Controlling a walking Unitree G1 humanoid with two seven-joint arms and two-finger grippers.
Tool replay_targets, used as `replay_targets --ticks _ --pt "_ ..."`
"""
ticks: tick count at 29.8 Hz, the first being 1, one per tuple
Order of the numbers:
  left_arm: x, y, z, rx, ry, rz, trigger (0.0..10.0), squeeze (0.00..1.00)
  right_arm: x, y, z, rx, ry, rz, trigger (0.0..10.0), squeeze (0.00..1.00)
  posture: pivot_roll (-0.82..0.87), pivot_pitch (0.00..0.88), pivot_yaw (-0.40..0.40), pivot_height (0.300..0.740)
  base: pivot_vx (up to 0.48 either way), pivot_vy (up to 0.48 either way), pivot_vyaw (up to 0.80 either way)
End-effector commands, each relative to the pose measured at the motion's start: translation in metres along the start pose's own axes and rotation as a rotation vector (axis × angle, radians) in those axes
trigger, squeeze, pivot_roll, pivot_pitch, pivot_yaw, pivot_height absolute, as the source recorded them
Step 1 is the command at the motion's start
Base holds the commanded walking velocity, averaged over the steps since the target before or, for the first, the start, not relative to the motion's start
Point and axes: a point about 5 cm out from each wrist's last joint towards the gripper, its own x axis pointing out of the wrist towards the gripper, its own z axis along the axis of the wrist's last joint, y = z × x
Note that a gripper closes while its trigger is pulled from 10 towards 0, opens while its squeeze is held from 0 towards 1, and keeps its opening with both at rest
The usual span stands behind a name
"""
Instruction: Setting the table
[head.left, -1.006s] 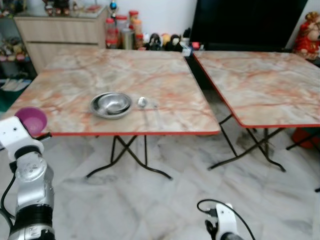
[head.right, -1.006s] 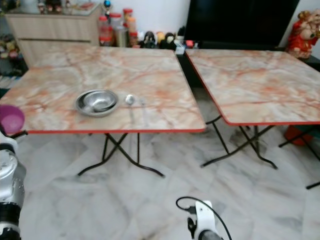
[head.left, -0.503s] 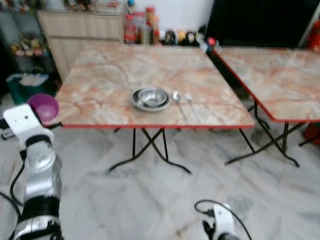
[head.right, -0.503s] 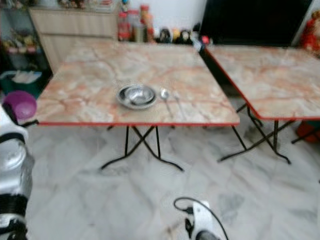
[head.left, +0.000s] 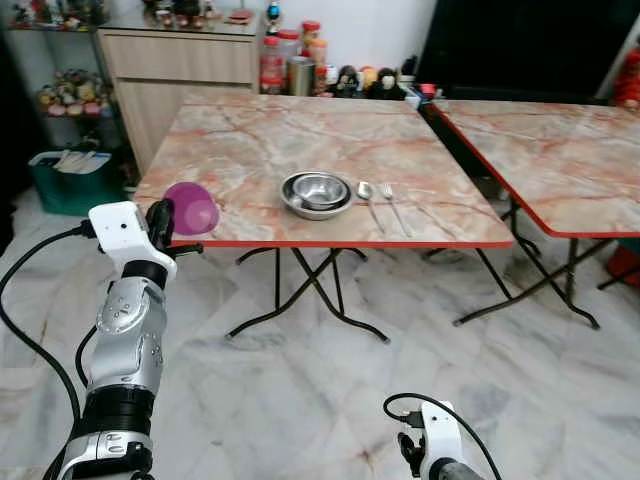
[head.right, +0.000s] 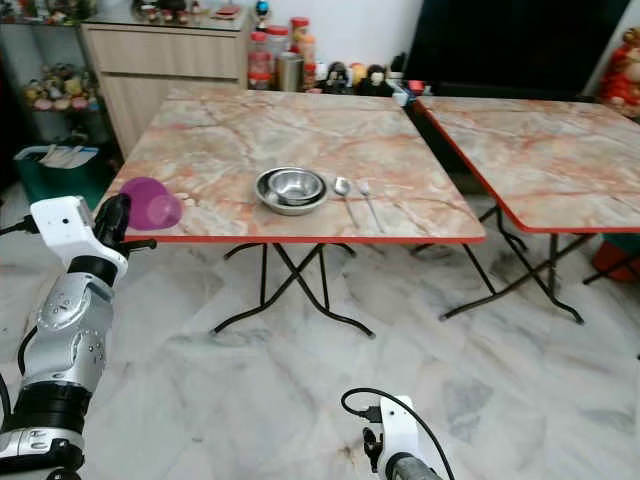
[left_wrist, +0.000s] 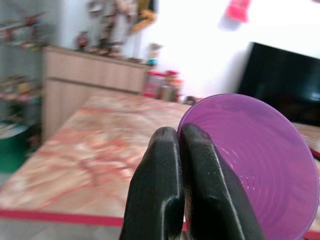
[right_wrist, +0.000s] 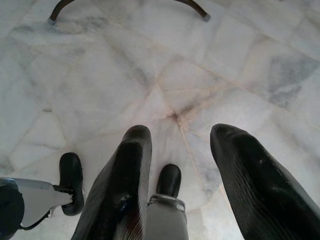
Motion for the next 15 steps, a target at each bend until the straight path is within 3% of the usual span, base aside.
replay_targets --ticks 1,5,7,10,15 --pt "0.006 -0.008 0.007 0.028 -0.012 -0.051 10.0 0.00 0.000 -0.003 0.005 0.002 -0.016 -0.007 10.0 0.00 0.04 0.000 -0.079 0.740 0.000 0.000 0.00" --pt "0.010 -0.002 0.007 0.013 -0.009 0.045 10.0 0.00 0.001 -0.001 0.007 -0.002 -0.029 0.012 10.0 0.00 0.04 0.000 -0.077 0.740 0.000 0.000 0.00" --pt "0.011 -0.002 0.008 0.022 -0.012 0.062 10.0 0.00 0.001 0.000 0.007 -0.011 -0.033 0.013 10.0 0.00 0.04 0.000 -0.076 0.740 0.000 0.000 0.60" --pt "0.012 -0.001 0.012 0.020 -0.034 0.075 10.0 0.00 0.001 0.000 0.007 0.006 -0.031 0.008 10.0 0.00 0.04 0.000 -0.075 0.740 0.365 0.000 0.80" --pt "0.013 0.003 0.014 0.036 -0.031 0.099 10.0 0.00 0.001 0.000 0.008 0.004 -0.036 0.010 10.0 0.00 0.04 0.000 -0.075 0.740 0.480 0.000 0.00"
